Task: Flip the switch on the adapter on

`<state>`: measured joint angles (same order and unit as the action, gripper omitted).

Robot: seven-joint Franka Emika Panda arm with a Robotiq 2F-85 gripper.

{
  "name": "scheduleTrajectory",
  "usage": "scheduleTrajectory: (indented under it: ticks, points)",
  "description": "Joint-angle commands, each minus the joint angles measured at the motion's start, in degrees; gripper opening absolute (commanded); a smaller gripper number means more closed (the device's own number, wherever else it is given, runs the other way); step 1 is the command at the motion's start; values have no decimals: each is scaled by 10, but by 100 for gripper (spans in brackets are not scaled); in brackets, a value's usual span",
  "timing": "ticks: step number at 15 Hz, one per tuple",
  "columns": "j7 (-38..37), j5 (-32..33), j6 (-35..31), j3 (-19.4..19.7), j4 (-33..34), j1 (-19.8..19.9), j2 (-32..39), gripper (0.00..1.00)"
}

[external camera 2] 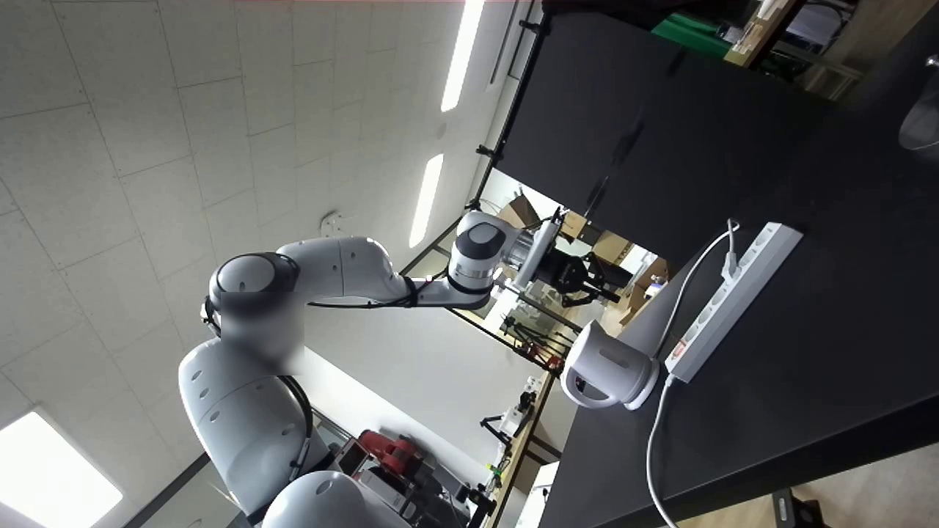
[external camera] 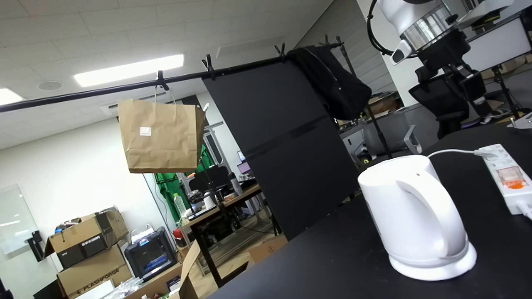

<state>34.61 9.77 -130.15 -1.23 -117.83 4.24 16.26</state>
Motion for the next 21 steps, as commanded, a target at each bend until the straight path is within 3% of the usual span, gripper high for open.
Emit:
scheduleTrajectory:
  ticks: [1, 21]
  points:
    - [0, 0, 2, 0, 1, 0, 0, 1]
    - [4, -1, 0, -16, 37, -1, 99, 0]
